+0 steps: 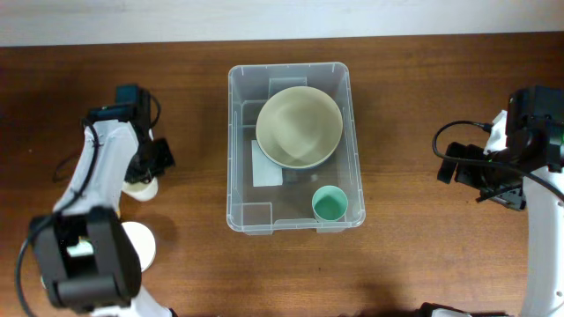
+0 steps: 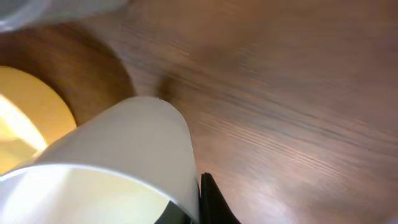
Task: Pack container
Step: 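Grasp the cream cup with the left gripper and lift toward the container, then lower the cream cup into the mint-green cup and open the left gripper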
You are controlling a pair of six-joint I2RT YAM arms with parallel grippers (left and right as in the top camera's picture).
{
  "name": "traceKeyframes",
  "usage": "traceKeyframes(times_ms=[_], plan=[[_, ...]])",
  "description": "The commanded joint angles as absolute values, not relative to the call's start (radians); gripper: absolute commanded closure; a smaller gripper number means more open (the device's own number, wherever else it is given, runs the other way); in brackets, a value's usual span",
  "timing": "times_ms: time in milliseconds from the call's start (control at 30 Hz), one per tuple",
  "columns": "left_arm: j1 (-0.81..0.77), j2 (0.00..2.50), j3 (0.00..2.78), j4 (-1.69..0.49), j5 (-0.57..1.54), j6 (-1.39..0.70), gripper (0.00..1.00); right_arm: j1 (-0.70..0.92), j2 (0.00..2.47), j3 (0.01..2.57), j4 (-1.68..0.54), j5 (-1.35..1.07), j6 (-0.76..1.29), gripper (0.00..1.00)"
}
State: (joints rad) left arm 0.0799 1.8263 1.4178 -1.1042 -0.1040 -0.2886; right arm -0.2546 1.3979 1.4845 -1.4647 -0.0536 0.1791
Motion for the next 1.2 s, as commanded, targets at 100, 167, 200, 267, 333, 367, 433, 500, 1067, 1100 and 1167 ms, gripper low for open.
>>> traceKeyframes(times_ms=[100,167,200,267,333,367,433,500,1067,1100,1167], plan=[[-0.126,1.544,1.609,-1.153,-0.093,-0.337,0.99,-0.249,1.396,1.482,-1.462,-0.044,0.173,0.00],[-0.210,1.497,1.637,-1.149,-0.093,-0.373,1.00,-0.249,1.396,1.482,-1.461,-0.044,0.173,0.00],[-0.255,1.481,1.646,-1.144,-0.093,-0.392,0.99,-0.249,1.396,1.482,-1.461,-0.044,0.173,0.00],[-0.345,1.463,1.652,-1.131,-0.093,-0.440,1.00,-0.249,1.396,1.482,-1.461,-0.045,0.173,0.00],[-0.437,1.464,1.652,-1.121,-0.093,-0.491,0.99,-0.249,1.396,1.482,-1.462,-0.045,0.173,0.00],[-0.475,1.472,1.652,-1.117,-0.093,-0.511,1.00,-0.249,1.396,1.482,-1.462,-0.045,0.173,0.00],[-0.548,1.494,1.652,-1.107,-0.092,-0.536,0.99,-0.249,1.396,1.482,-1.463,-0.045,0.173,0.00],[-0.606,1.522,1.652,-1.091,-0.077,-0.539,1.00,-0.249,1.396,1.482,-1.464,-0.045,0.173,0.00],[-0.796,1.768,1.652,-1.018,0.173,-0.538,1.00,-0.355,1.396,1.482,-1.492,0.008,0.252,0.01],[-0.803,1.769,1.652,-1.017,0.173,-0.538,1.00,-0.355,1.396,1.482,-1.492,0.007,0.252,0.01],[-0.817,1.770,1.652,-1.017,0.173,-0.538,1.00,-0.354,1.396,1.482,-1.492,0.007,0.252,0.01]])
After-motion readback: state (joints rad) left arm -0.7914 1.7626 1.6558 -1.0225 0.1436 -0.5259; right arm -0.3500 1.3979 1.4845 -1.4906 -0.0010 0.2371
